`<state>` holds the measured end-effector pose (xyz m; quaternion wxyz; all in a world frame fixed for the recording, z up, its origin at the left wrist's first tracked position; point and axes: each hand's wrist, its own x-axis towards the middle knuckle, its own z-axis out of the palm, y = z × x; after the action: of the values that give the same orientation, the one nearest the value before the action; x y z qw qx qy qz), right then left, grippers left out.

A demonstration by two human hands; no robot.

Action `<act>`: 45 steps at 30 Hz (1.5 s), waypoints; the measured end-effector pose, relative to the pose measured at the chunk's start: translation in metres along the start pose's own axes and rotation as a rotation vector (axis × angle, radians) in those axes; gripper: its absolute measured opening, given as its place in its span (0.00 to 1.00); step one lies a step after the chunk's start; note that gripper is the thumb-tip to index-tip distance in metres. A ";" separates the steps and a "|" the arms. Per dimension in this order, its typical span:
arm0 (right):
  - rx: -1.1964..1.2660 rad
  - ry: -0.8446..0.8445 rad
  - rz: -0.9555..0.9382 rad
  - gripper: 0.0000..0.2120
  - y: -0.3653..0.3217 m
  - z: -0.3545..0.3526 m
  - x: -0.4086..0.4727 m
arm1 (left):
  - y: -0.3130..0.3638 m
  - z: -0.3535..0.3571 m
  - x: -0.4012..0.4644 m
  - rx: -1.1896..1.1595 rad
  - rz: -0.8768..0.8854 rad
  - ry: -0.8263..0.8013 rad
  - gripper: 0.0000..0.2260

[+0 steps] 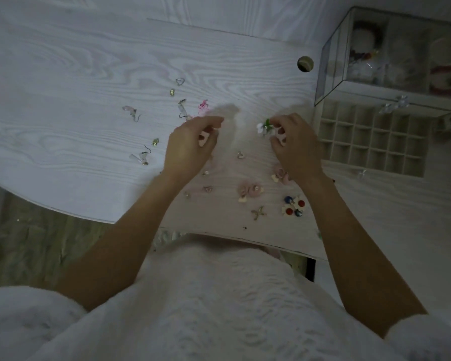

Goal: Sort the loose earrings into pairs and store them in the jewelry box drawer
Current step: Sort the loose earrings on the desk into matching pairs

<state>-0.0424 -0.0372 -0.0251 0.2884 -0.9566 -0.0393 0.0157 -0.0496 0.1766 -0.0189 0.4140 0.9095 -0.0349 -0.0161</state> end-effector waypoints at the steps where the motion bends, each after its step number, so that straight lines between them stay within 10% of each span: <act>1: 0.017 0.007 -0.017 0.12 -0.005 0.003 -0.006 | -0.005 -0.011 -0.010 0.072 -0.018 0.046 0.10; 45: 0.147 -0.186 0.003 0.07 -0.087 0.089 0.013 | -0.052 0.001 -0.035 0.337 -0.290 0.036 0.08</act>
<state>-0.0397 0.0849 -0.0514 0.3527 -0.9274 -0.0633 0.1076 -0.0815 0.2129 -0.0584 0.2501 0.9614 0.1016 -0.0534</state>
